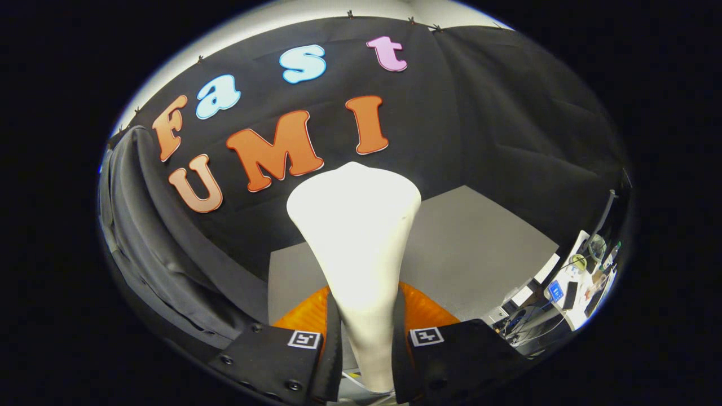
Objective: Iron the clothes twice with a garment steamer, once on the left side and once on the right side.
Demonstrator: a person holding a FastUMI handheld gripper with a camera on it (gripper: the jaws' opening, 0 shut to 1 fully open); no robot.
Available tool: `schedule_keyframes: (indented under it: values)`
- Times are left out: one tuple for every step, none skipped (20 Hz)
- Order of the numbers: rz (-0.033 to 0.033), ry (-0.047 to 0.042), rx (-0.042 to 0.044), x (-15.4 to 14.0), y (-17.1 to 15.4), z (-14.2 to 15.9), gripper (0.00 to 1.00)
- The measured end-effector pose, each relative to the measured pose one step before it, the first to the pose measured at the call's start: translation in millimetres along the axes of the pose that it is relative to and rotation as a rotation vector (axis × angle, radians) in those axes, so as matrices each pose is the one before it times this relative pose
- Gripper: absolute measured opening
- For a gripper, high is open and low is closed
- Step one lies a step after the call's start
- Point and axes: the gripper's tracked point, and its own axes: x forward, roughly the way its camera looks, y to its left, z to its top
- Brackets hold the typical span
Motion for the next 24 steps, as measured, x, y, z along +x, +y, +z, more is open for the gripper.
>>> schedule_keyframes:
  values:
    - [0.00201,-0.02135,-0.0136,-13.24,7.89,2.56,0.43]
    - [0.00249,-0.0279,-0.00503,-14.27,7.65,1.82,0.43]
    - [0.00703,-0.02051,-0.00257,-15.44,10.14,3.23,0.44]
    - [0.01,-0.02347,-0.00707,-13.36,10.98,3.26,0.43]
    - [0.00752,-0.02017,-0.01589,-13.17,11.53,1.26,0.43]
    - [-0.00169,-0.02573,-0.00924,-12.36,9.13,2.52,0.43]
    - [-0.00038,-0.01504,-0.01596,-9.54,10.24,-0.5,0.44]
    - [-0.00243,-0.02397,-0.00929,-12.47,9.77,3.08,0.43]
    - [-0.00086,-0.01716,-0.00872,-10.3,9.66,3.16,0.43]
    - [0.00192,-0.01988,0.00012,-10.61,11.23,1.18,0.43]
    - [0.00569,-0.01156,0.00053,-8.24,13.1,0.62,0.43]
    - [0.00809,-0.0149,0.0014,-8.61,13.04,0.95,0.43]
    - [0.00895,-0.01361,-0.00171,-8.51,12.03,-0.41,0.43]
    - [0.00674,-0.01061,-0.0035,-7.45,11.84,0.86,0.43]
    - [0.00724,-0.00898,-0.00523,-5.97,11.3,0.3,0.43]
    - [0.00731,-0.01485,-0.0011,-4.75,11.21,-0.03,0.43]
    - [0.00763,-0.00914,-0.00246,-3.12,12.37,1.52,0.43]
    - [0.0083,0.00133,-0.00593,-0.99,11.19,-3.47,0.43]
    - [0.01118,0.00198,-0.00541,-0.34,12.18,-2.29,0.43]
    - [0.01125,-0.00222,0.00174,0.57,12.17,-2.63,0.43]
    - [0.01309,0.00656,-0.00477,1.39,12.78,-3.18,0.43]
    - [0.00701,-0.00174,-0.00463,2.52,9.26,-0.93,0.43]
    - [0.00262,-0.00197,-0.00572,2.43,8.67,-1.32,0.43]
    - [0.00537,0.00376,-0.0076,3.15,9.37,-3.21,0.43]
